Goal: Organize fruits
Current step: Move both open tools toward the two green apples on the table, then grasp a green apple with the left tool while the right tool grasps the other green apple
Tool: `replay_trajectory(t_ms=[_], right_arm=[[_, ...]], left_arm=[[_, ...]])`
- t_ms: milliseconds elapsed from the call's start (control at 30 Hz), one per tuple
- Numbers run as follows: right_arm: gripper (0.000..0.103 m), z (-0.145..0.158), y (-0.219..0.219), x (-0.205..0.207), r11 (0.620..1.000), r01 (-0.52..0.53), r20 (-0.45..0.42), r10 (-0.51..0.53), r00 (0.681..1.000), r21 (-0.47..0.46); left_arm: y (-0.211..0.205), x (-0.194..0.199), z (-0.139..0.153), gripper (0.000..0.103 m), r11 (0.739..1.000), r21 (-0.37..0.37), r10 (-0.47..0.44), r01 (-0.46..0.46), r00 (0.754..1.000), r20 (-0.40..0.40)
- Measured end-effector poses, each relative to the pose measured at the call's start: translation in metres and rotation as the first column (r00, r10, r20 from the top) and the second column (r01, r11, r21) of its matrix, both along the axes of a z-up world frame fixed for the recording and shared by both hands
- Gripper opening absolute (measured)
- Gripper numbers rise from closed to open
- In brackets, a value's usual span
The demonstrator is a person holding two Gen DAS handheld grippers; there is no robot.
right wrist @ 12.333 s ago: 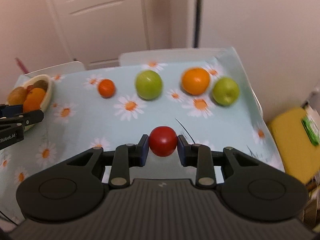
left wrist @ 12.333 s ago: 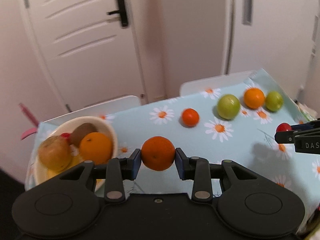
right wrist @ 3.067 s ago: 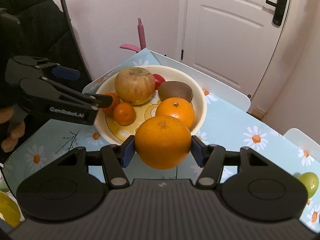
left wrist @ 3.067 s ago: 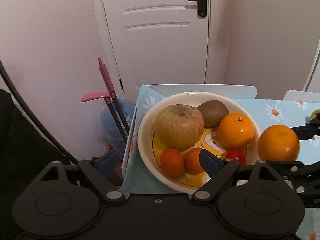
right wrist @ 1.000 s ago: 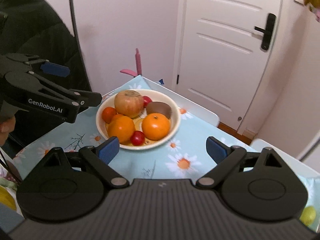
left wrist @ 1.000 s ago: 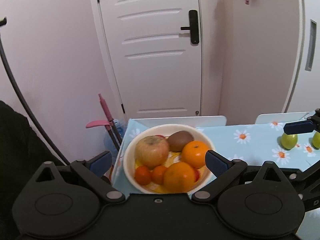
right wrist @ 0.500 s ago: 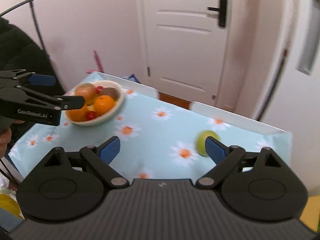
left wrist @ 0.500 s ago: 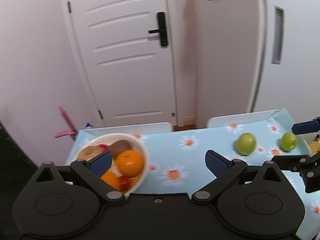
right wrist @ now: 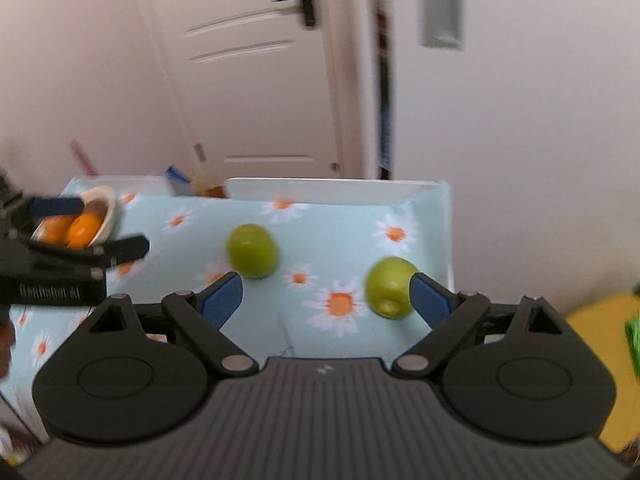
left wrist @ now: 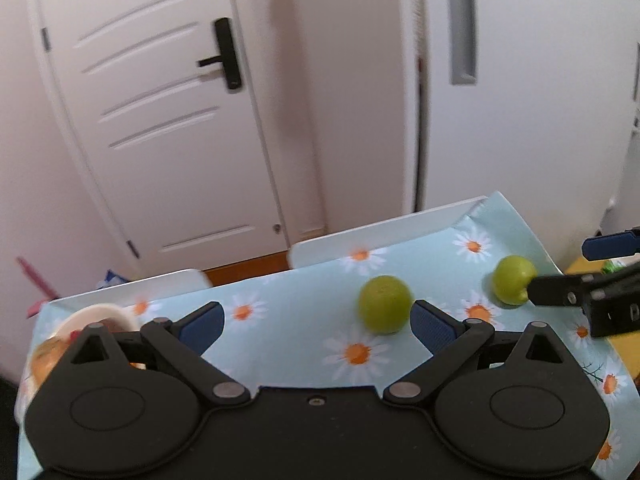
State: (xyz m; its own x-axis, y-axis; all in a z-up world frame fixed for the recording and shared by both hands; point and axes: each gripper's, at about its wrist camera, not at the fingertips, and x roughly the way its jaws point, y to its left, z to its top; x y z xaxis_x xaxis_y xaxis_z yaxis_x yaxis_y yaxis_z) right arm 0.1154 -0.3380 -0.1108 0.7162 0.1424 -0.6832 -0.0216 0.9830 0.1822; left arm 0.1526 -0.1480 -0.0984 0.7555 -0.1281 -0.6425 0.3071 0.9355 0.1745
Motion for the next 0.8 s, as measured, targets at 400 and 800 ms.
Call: replay_trajectory(t_ms=[400,800], right_arm=[[0.098,-0.039,-0.01,0.02,0.949,0.297,-0.111,-0.286,0.952,0.107],[0.093,-0.06,0.0,0.038,0.898,0.43,-0.15,-0.415,0.898,0.094]], left_arm=[[-0.039,0.056,-0.053,0.09,0.987,0.037,-0.153,0.157,0.983,-0.098],[-0.046,0.086,-0.085,0.068,0.97,0.018,-0.233,0.241,0.953,-0.191]])
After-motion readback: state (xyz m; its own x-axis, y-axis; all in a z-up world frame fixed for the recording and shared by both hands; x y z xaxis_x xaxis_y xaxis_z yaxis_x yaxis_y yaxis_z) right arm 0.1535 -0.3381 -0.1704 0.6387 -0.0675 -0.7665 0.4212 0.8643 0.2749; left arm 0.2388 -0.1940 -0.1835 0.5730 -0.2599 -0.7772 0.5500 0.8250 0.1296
